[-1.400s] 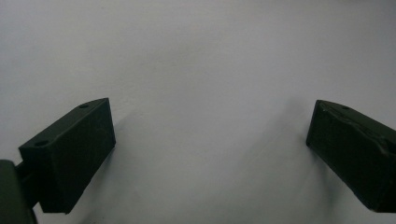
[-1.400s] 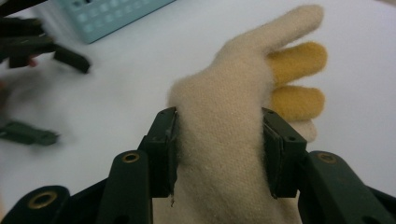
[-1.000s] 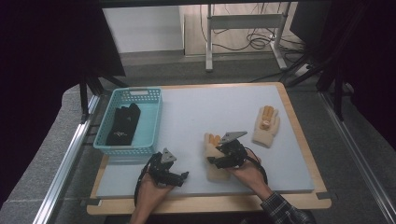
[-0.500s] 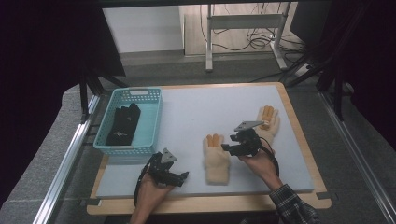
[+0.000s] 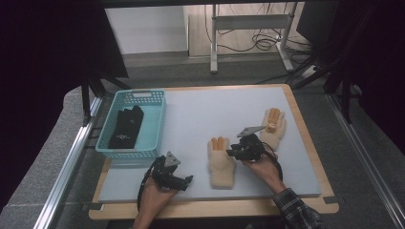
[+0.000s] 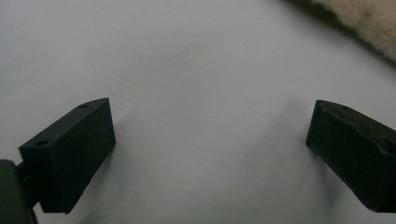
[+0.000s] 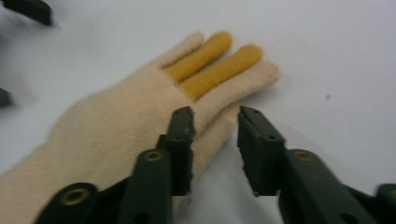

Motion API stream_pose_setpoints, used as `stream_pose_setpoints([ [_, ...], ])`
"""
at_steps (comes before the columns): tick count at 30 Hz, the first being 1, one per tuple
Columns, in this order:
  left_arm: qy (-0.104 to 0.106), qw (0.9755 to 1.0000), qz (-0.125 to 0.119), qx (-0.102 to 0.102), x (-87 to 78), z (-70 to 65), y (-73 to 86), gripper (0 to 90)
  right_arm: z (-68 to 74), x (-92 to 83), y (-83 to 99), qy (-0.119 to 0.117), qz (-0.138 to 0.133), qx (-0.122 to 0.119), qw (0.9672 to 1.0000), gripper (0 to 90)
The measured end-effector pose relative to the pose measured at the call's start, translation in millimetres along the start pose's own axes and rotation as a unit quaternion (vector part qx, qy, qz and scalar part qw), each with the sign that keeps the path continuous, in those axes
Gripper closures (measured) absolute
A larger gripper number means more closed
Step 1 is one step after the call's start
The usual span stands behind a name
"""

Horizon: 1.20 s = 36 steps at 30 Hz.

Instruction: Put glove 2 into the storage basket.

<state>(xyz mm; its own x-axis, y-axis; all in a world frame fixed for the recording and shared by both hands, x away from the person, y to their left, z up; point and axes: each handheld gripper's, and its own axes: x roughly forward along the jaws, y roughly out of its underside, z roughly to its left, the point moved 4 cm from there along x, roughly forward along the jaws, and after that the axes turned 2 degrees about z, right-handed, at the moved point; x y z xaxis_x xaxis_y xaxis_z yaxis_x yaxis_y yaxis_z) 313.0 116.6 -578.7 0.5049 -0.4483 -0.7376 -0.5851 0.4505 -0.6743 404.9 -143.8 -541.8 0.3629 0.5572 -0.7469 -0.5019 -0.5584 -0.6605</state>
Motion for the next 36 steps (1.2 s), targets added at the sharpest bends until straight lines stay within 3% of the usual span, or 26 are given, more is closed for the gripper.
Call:
stream_pose_setpoints([
  [1,0.0,1.0,0.0,0.0,0.0,0.0,0.0,1.5,0.0,0.0,0.0,0.0,0.0,0.0,1.0,69.1],
  [3,0.0,1.0,0.0,0.0,0.0,0.0,0.0,1.5,2.3,9.2,2.5,0.014,0.019,-0.011,0.9997,79.5],
  [4,0.0,1.0,0.0,0.0,0.0,0.0,0.0,1.6,3.6,8.4,2.7,0.012,0.012,-0.006,0.9998,84.1],
  [8,0.0,1.0,0.0,0.0,0.0,0.0,0.0,1.5,7.6,-5.2,0.5,0.026,-0.005,-0.014,0.9995,85.5],
  [10,0.0,1.0,0.0,0.0,0.0,0.0,0.0,1.5,4.5,-20.8,-0.8,0.027,-0.028,-0.006,0.9992,82.4],
  [11,0.0,1.0,0.0,0.0,0.0,0.0,0.0,1.5,4.5,-20.8,-0.8,0.027,-0.028,-0.006,0.9992,82.4],
  [12,0.0,1.0,0.0,0.0,0.0,0.0,0.0,1.6,-3.1,-25.0,1.9,0.03,-0.032,0.011,0.999,72.0],
  [15,0.0,1.0,0.0,0.0,0.0,0.0,0.0,1.5,-9.5,-26.7,5.9,0.027,-0.033,0.019,0.9989,66.8],
  [18,0.0,1.0,0.0,0.0,0.0,0.0,0.0,1.5,-22.5,-35.1,10.1,0.045,-0.042,0.028,0.9977,58.1],
  [24,0.0,1.0,-0.001,-0.001,0.2,0.0,-0.1,1.5,-54.7,-57.3,13.3,0.082,-0.057,0.045,0.994,54.3],
  [31,0.0,1.0,0.0,0.0,0.0,0.1,-0.1,1.5,-109.6,-80.5,26.1,0.151,-0.062,0.082,0.9832,52.0],
  [36,0.0,1.0,0.0,0.0,0.1,0.2,-0.1,1.5,-139.7,-87.2,33.6,0.178,-0.058,0.094,0.9778,51.7],
])
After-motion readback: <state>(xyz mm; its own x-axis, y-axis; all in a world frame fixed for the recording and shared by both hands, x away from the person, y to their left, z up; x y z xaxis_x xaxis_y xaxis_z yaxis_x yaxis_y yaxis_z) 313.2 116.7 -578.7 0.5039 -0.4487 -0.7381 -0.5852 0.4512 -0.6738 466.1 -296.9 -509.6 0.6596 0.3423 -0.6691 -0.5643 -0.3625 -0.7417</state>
